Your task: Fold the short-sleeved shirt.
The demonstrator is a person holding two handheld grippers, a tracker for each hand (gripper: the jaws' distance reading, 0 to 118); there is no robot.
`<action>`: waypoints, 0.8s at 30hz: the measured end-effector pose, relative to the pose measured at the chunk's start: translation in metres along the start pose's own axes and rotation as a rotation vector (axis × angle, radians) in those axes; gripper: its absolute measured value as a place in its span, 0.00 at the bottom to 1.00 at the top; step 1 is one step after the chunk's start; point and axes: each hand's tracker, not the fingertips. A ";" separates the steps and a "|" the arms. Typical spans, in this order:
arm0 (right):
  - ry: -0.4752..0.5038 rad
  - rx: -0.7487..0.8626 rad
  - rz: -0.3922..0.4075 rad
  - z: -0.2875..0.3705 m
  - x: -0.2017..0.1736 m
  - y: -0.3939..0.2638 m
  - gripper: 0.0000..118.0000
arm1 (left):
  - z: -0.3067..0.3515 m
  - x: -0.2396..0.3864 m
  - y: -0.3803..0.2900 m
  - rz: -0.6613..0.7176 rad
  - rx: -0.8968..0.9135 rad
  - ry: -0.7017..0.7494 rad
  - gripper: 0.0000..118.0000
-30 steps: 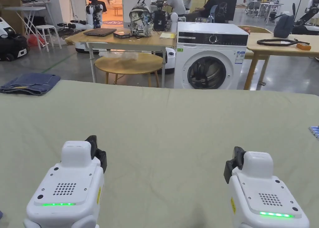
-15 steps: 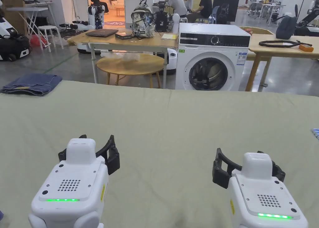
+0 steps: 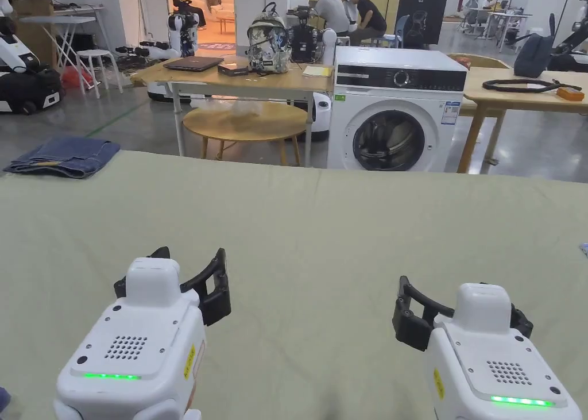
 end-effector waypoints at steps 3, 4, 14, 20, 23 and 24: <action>-0.045 -0.013 0.018 -0.001 -0.004 0.002 0.83 | 0.001 0.002 0.003 0.009 -0.013 0.009 0.58; -0.055 -0.014 0.025 -0.001 -0.004 0.001 0.83 | 0.001 0.001 0.003 0.021 -0.015 0.008 0.58; -0.036 -0.015 -0.030 -0.004 0.000 0.006 0.88 | 0.000 -0.009 0.004 0.014 -0.033 0.023 0.58; 0.008 -0.021 -0.097 -0.006 0.005 0.014 0.88 | 0.001 -0.006 0.008 0.009 -0.049 0.017 0.58; 0.009 -0.029 -0.110 -0.009 0.006 0.017 0.88 | 0.000 -0.005 0.007 -0.005 -0.053 0.005 0.58; 0.002 -0.035 -0.110 -0.008 0.004 0.021 0.88 | -0.001 -0.004 0.007 -0.008 -0.055 0.004 0.58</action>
